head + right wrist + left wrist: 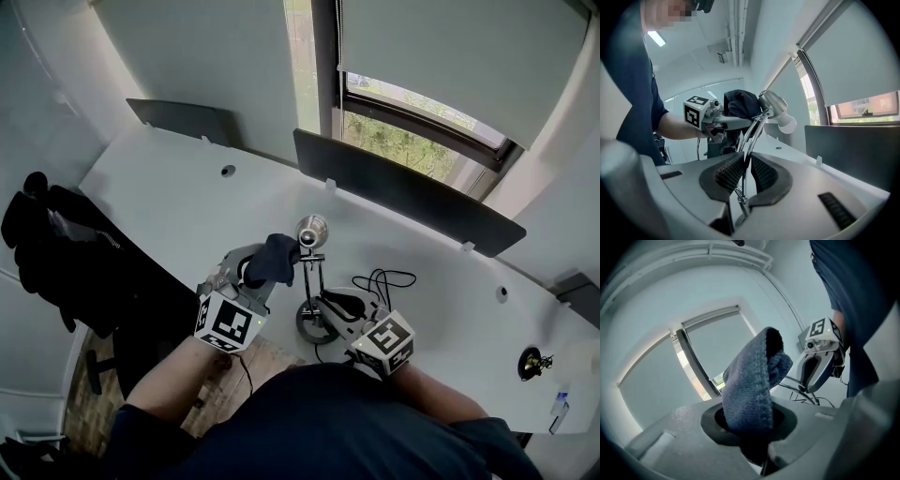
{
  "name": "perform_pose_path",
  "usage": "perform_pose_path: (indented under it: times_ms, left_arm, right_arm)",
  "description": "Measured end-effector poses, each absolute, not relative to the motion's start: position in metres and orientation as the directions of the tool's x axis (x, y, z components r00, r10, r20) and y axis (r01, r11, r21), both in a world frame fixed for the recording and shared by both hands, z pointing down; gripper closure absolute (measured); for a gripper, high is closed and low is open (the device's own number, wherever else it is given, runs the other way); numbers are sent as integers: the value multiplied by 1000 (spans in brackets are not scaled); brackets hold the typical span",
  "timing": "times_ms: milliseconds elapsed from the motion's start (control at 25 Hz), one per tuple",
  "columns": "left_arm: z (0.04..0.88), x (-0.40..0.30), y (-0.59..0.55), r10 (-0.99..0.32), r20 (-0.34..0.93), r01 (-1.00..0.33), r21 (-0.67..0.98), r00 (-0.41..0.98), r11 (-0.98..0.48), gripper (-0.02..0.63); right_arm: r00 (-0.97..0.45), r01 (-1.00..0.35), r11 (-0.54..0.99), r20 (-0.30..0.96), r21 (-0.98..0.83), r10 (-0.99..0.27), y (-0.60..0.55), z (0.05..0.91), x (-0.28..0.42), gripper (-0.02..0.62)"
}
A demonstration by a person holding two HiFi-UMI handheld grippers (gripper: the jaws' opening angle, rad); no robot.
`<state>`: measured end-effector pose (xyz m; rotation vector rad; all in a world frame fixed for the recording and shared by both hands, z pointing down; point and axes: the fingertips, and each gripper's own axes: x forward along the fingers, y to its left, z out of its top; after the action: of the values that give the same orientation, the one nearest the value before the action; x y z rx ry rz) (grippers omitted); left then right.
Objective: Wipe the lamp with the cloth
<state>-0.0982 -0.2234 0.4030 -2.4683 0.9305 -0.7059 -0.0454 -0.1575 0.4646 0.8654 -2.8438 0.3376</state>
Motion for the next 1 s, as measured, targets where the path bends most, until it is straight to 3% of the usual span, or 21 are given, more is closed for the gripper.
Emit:
perform_pose_path:
  times_ms: [240, 480, 1000]
  left_arm:
    - [401, -89, -198, -673, 280, -519, -461, 685, -720, 526]
    - [387, -90, -171, -651, 203, -595, -275, 732, -755, 526]
    - [404, -82, -120, -604, 154, -612, 9, 782, -791, 526]
  right_arm:
    - [-799, -588, 799, 240, -124, -551, -156, 465, -44, 545]
    - [-775, -609, 790, 260, -65, -576, -152, 462, -40, 539]
    - [-798, -590, 808, 155, -3, -582, -133, 432, -35, 565]
